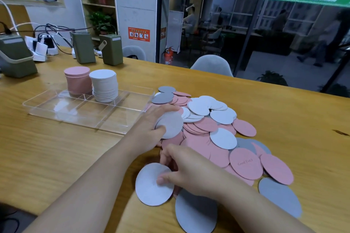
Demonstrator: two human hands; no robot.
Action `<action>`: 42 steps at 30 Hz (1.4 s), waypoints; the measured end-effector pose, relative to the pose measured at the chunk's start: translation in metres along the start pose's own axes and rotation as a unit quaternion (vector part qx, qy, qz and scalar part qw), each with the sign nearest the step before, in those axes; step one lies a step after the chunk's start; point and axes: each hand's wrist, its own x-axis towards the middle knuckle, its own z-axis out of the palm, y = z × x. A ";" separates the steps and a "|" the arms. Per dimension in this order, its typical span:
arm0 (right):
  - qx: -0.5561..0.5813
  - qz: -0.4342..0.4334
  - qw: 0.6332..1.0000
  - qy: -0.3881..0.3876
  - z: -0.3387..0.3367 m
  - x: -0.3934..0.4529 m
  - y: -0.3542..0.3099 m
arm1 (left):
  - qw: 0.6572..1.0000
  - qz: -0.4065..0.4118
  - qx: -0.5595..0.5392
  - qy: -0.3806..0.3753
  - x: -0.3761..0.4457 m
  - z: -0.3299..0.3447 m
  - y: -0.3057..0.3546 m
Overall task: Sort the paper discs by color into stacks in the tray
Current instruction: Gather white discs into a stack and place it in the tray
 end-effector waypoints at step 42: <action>-0.164 0.171 0.909 0.342 -0.074 -0.001 0.078 | 0.997 0.017 -0.035 -0.063 -0.007 0.036 0.018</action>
